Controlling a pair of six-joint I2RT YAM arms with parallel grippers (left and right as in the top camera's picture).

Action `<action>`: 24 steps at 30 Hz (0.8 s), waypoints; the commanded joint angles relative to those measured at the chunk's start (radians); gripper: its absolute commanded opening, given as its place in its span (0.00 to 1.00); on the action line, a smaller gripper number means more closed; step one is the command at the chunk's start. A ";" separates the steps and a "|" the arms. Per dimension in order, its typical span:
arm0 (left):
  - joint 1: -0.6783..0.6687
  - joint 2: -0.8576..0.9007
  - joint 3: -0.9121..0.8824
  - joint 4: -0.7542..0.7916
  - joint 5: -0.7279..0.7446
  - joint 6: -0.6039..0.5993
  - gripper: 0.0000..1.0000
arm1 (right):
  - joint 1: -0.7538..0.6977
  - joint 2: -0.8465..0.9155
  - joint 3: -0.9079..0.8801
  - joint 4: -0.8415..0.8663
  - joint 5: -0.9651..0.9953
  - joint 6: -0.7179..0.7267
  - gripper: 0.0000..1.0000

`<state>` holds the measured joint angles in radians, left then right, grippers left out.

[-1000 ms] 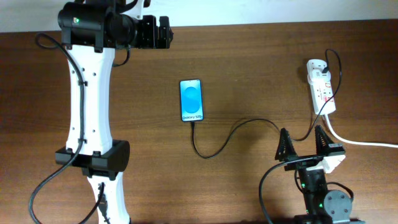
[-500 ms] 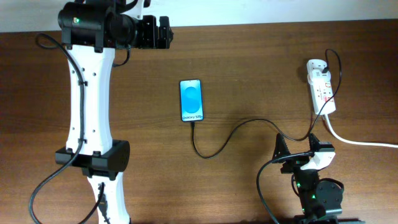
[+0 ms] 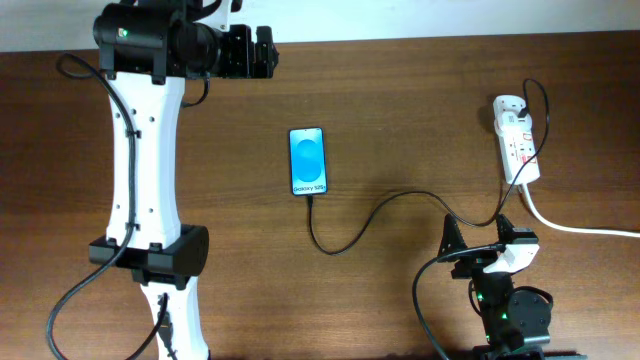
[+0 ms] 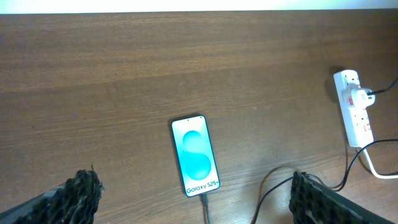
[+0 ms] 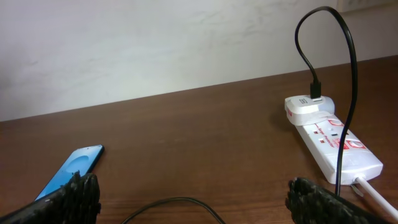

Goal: Plug charger to phone and switch on socket

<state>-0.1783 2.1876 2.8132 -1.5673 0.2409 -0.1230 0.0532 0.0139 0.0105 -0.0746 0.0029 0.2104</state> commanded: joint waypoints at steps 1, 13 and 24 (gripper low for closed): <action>-0.003 -0.069 -0.018 -0.004 -0.051 0.009 0.99 | 0.006 -0.011 -0.005 -0.007 0.010 0.005 0.98; 0.005 -0.924 -1.290 0.698 -0.256 0.200 0.99 | 0.006 -0.010 -0.005 -0.007 0.010 0.005 0.99; 0.104 -1.717 -2.444 1.553 -0.256 0.200 0.99 | 0.006 -0.010 -0.005 -0.007 0.010 0.005 0.98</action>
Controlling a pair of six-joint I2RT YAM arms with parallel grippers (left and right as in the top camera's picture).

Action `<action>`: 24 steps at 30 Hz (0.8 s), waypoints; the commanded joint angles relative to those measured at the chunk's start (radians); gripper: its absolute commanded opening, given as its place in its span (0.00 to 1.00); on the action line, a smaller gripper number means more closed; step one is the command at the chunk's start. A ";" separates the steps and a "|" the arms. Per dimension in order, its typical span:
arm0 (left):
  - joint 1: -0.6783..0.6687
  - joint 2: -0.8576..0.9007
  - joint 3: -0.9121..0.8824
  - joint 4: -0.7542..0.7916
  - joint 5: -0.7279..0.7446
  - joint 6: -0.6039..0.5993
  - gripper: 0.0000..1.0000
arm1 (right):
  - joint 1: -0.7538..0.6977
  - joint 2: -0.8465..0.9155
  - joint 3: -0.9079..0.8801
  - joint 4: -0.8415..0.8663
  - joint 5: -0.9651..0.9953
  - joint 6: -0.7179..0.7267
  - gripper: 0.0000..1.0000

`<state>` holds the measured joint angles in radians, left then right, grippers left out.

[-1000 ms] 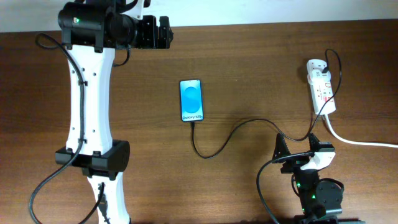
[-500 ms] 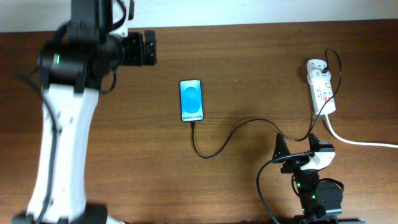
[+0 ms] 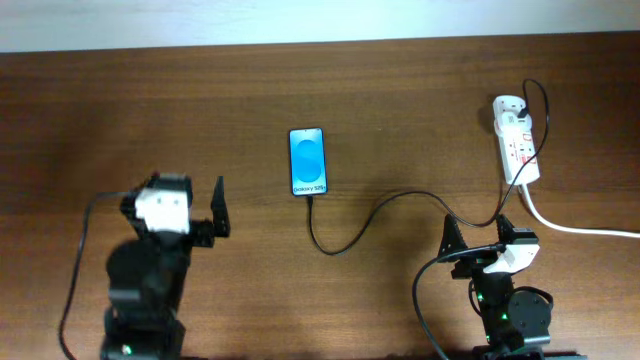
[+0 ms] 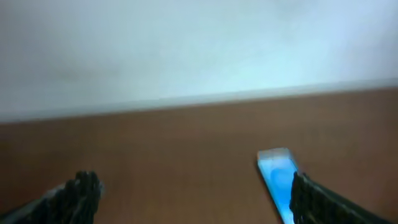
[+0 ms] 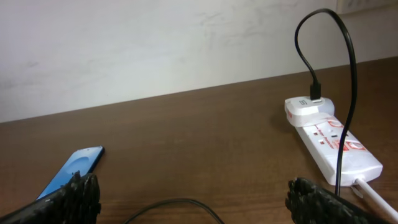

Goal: Plug charger to phone and switch on socket

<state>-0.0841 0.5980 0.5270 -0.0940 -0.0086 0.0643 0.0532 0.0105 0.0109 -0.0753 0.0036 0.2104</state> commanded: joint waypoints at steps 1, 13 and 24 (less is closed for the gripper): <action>0.010 -0.185 -0.229 0.128 -0.006 0.013 0.99 | 0.006 -0.007 -0.005 -0.006 0.009 0.005 0.99; 0.011 -0.506 -0.474 0.163 -0.018 0.047 1.00 | 0.006 -0.007 -0.005 -0.006 0.009 0.005 0.99; 0.022 -0.593 -0.519 0.066 -0.018 0.069 0.99 | 0.006 -0.007 -0.005 -0.006 0.009 0.005 0.98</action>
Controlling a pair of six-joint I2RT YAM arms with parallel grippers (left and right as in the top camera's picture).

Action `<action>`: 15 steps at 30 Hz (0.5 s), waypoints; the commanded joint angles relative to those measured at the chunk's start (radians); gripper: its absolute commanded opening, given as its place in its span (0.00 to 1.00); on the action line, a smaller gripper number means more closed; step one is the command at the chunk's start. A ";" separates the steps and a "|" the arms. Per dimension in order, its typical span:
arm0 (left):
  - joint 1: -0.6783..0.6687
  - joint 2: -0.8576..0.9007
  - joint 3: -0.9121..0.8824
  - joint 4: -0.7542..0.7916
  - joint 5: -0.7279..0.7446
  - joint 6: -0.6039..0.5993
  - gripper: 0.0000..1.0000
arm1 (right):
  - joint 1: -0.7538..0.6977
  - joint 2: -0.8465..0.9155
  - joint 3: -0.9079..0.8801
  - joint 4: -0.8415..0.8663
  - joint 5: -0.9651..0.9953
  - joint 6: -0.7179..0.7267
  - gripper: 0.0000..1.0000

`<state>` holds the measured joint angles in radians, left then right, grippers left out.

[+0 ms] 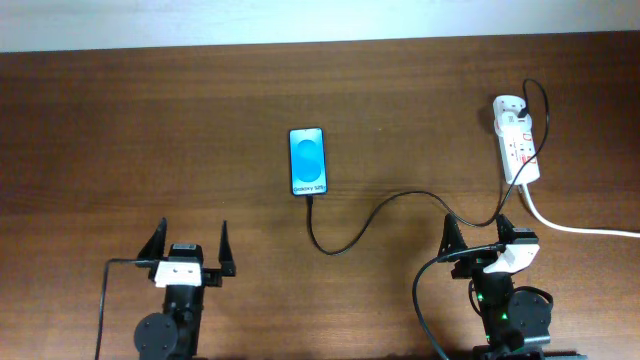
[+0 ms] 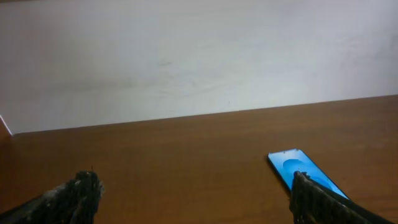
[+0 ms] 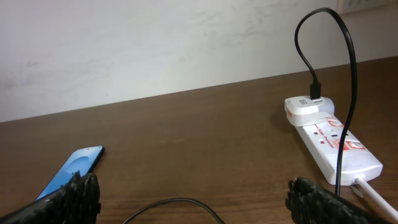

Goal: Plug charger to phone and switch on socket

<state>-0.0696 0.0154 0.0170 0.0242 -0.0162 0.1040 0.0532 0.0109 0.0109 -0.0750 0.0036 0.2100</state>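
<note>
The phone lies face up mid-table with its screen lit blue; it also shows as the phone and the phone in the wrist views. A black cable runs from the phone's near end across the wood to the white charger plug, which is seated in the white power strip. Red rocker switches show on the power strip; their position cannot be told. My left gripper stands open low at the front left. My right gripper stands open at the front right. Both are empty.
The strip's thick white lead runs off the table's right side. A white wall rises behind the table's far edge. Brown wood stretches between the phone and the left arm.
My left arm has dropped from a half-folded pose at the front left to a low pose by the near edge. Its wrist view is sharp now. The right arm, phone and cable have not moved.
My left arm was stretched to the table's far side, open gripper looking down on the lit phone with the cable in it. Then it was drawn back to the front left, and now it sits folded low. The right arm stayed folded throughout.
</note>
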 commanded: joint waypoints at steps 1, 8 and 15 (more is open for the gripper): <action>0.007 -0.011 -0.009 -0.089 -0.010 0.029 0.99 | 0.006 -0.007 -0.005 -0.007 0.009 0.005 0.99; 0.007 -0.011 -0.009 -0.105 -0.006 0.044 0.99 | 0.006 -0.007 -0.005 -0.007 0.009 0.005 0.99; 0.007 -0.010 -0.008 -0.106 -0.006 0.044 1.00 | 0.006 -0.007 -0.005 -0.007 0.009 0.005 0.98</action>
